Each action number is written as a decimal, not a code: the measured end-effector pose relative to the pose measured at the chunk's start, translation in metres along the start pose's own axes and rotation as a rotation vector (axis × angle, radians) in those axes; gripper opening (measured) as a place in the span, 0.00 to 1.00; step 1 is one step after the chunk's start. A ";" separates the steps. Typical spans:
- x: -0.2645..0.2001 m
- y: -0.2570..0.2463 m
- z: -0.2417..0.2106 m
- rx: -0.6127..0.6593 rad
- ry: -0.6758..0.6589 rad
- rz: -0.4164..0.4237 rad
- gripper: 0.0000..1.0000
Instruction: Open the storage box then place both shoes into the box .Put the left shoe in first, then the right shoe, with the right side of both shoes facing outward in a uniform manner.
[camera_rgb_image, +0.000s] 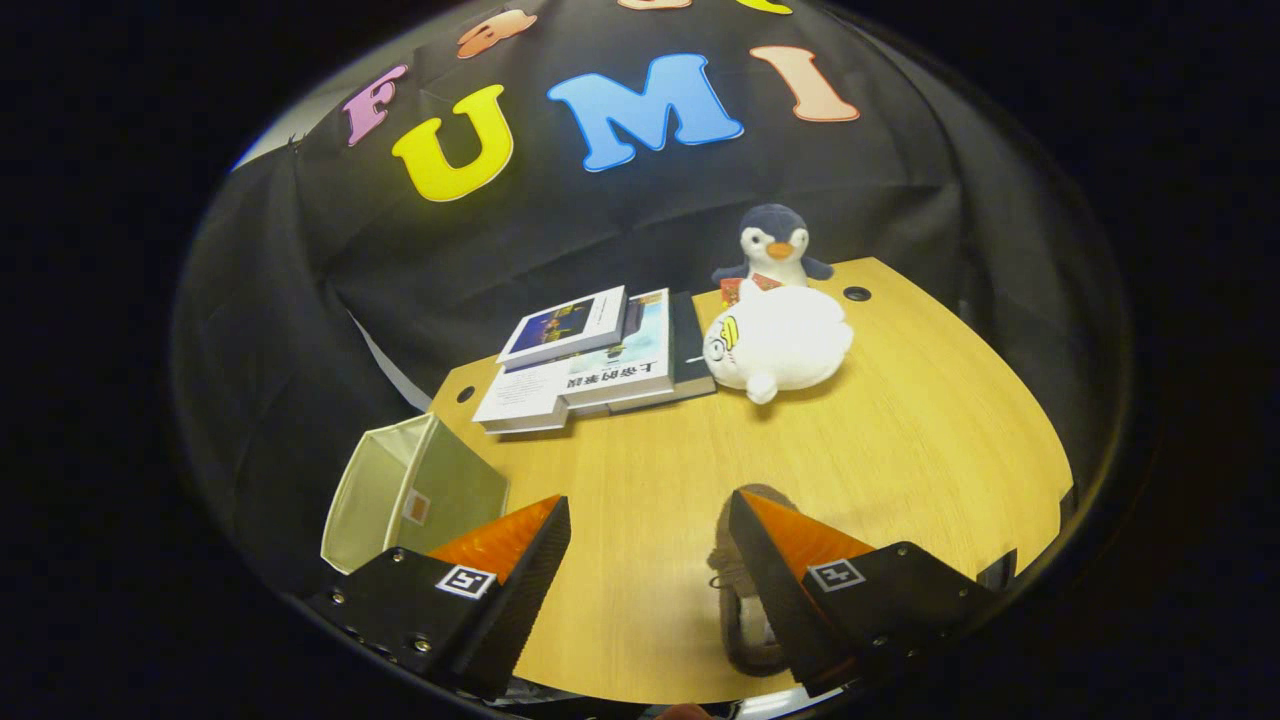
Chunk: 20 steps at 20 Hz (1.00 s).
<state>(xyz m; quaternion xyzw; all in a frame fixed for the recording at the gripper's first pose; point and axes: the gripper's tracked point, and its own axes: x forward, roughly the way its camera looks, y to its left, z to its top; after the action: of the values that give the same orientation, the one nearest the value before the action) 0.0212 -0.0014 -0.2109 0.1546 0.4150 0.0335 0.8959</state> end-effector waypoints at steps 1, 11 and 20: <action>-0.002 -0.011 -0.005 -0.004 0.005 -0.015 0.98; 0.001 -0.092 -0.051 -0.024 0.088 -0.095 0.98; 0.026 -0.115 -0.094 -0.099 0.196 -0.102 0.98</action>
<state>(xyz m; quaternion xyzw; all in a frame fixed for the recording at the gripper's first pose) -0.0400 -0.0820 -0.3222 0.0851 0.5058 0.0231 0.8581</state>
